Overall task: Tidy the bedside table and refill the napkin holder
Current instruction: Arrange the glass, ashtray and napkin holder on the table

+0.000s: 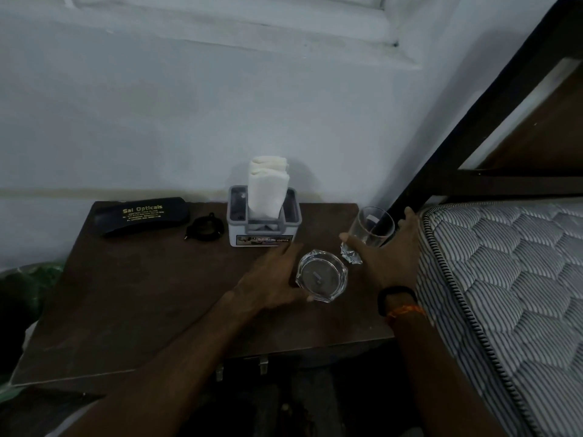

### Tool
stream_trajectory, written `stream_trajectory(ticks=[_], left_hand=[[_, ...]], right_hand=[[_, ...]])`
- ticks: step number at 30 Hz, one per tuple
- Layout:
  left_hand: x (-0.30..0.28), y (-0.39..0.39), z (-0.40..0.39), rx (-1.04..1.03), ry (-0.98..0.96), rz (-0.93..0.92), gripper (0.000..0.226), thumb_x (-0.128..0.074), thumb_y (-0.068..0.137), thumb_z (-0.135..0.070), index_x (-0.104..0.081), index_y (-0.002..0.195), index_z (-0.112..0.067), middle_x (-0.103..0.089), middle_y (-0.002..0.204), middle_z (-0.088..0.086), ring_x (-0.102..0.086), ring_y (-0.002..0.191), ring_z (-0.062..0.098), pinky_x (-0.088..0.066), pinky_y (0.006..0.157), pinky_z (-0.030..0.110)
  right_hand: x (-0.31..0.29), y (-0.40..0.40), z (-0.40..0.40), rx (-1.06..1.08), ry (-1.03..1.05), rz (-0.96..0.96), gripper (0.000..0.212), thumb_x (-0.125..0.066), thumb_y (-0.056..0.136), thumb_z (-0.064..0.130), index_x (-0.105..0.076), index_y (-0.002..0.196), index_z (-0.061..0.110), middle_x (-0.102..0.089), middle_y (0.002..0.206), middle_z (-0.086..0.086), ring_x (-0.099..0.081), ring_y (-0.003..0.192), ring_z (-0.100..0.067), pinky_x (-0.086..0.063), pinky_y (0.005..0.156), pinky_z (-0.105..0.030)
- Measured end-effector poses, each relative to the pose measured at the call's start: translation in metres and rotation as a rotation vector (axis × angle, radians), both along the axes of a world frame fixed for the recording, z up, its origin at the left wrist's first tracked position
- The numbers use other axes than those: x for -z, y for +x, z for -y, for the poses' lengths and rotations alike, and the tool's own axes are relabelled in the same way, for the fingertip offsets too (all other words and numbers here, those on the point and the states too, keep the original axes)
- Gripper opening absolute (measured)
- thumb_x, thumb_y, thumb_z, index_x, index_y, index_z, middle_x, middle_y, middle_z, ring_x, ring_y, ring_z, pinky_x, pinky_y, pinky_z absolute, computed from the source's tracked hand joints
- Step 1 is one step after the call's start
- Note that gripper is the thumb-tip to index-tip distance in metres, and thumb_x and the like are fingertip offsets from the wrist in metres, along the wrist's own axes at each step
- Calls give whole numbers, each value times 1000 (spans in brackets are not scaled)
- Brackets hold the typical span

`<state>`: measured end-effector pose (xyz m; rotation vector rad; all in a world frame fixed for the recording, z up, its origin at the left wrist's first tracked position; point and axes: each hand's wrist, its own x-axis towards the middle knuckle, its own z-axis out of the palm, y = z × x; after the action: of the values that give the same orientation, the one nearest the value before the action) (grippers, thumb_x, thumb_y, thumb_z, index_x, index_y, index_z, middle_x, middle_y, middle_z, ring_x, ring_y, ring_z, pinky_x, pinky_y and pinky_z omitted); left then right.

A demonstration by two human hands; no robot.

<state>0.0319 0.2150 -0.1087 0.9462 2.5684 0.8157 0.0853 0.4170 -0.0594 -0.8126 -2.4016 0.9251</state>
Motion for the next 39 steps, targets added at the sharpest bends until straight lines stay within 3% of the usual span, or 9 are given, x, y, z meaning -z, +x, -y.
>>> stream_trajectory(ticks=[5,11,18,21,25,28,30,35,39], left_hand=[[11,-2,-6,47,92,13,88,-82,63,-53,-45,137,-23,-52,130,-3,-50,117,15,-47,98,38],[17,-2,-9,65,84,-18,86,-81,66,-52,-44,139,-25,-52,130,-4,-47,118,12,-44,99,30],[15,-1,-11,50,90,-10,82,-80,67,-52,-46,137,-26,-52,129,-7,-48,114,9,-46,96,28],[14,0,-12,35,105,-12,81,-81,67,-50,-47,136,-25,-52,130,-7,-48,116,11,-40,94,23],[15,1,-13,2,144,21,85,-83,63,-50,-47,136,-28,-53,130,-5,-50,118,12,-45,98,31],[12,2,-16,-8,164,21,82,-84,64,-47,-48,135,-26,-54,128,-6,-50,115,12,-44,95,27],[12,2,-18,-11,174,29,80,-84,64,-46,-50,133,-25,-55,126,-5,-49,113,13,-44,95,28],[14,2,-19,-20,171,31,74,-84,63,-49,-54,126,-24,-57,120,-4,-50,106,11,-49,92,32],[12,-1,-14,-59,149,69,78,-87,57,-48,-52,124,-25,-55,115,-7,-55,97,11,-53,80,31]], right_hand=[[12,-10,-8,22,-46,-47,115,-86,58,53,-25,149,17,-50,143,-10,-51,128,-28,-43,102,-40],[25,-16,-21,22,-30,-72,89,-88,62,42,-43,134,14,-61,128,-7,-60,113,-22,-44,86,-24],[0,-14,-13,36,63,-120,80,-85,68,40,-46,132,12,-60,124,-4,-51,95,-6,-38,79,-19],[-23,-11,-8,26,96,-192,79,-83,66,48,-47,129,14,-63,121,-2,-59,97,-11,-40,77,-19],[-38,1,3,-101,77,-181,78,-86,63,44,-50,124,13,-63,111,3,-57,92,-7,-39,70,-4],[-30,10,12,-210,49,-126,80,-85,58,52,-50,121,17,-68,110,3,-65,91,-9,-56,79,-25],[-22,13,18,-255,47,-84,81,-80,53,60,-48,118,23,-68,108,6,-67,91,-10,-59,80,-33],[-9,13,23,-324,48,-32,83,-76,51,65,-46,118,26,-66,109,7,-67,93,-10,-59,81,-35],[-2,13,20,-330,63,9,79,-84,54,56,-45,116,26,-60,104,13,-63,91,-8,-58,81,-34]])
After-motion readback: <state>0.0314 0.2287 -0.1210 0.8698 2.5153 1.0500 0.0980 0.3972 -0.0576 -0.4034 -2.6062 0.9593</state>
